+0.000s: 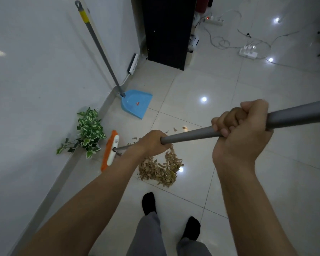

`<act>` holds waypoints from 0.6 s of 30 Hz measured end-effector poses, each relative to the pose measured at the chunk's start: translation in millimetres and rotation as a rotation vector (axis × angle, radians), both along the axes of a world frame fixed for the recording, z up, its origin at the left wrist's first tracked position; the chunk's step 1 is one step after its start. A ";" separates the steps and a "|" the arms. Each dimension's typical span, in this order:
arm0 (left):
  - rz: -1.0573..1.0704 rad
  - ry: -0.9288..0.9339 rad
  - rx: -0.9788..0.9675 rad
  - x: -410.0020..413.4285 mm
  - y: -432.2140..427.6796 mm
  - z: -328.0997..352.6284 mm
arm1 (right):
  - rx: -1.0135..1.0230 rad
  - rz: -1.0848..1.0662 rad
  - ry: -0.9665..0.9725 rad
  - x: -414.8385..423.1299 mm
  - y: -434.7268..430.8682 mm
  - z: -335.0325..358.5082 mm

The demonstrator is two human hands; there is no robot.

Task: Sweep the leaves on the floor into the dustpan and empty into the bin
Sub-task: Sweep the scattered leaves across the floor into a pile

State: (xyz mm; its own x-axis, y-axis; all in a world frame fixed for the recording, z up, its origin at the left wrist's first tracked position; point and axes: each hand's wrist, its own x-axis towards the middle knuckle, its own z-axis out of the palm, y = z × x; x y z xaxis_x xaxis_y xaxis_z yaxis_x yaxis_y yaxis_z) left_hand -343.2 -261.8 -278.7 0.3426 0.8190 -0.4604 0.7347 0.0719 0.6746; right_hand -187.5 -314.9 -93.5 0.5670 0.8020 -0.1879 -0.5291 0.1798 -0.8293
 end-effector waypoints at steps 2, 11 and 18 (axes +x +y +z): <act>-0.020 0.018 -0.038 -19.7 10.1 -19.7 | -0.031 0.002 -0.044 -21.5 1.7 -20.5; -0.103 0.044 -0.109 -19.2 12.6 -58.7 | -0.149 -0.062 -0.084 -27.7 -6.4 -53.5; -0.150 -0.053 -0.113 57.3 -15.6 -33.2 | -0.132 -0.185 -0.167 27.9 -31.7 -21.5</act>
State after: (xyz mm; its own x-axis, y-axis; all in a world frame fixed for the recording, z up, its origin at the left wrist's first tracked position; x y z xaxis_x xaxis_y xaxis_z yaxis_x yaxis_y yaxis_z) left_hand -285.9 -277.4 -311.9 0.4829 0.7012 -0.5245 0.7065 0.0419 0.7065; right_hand -159.6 -346.6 -115.0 0.7334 0.6569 -0.1751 -0.3513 0.1456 -0.9249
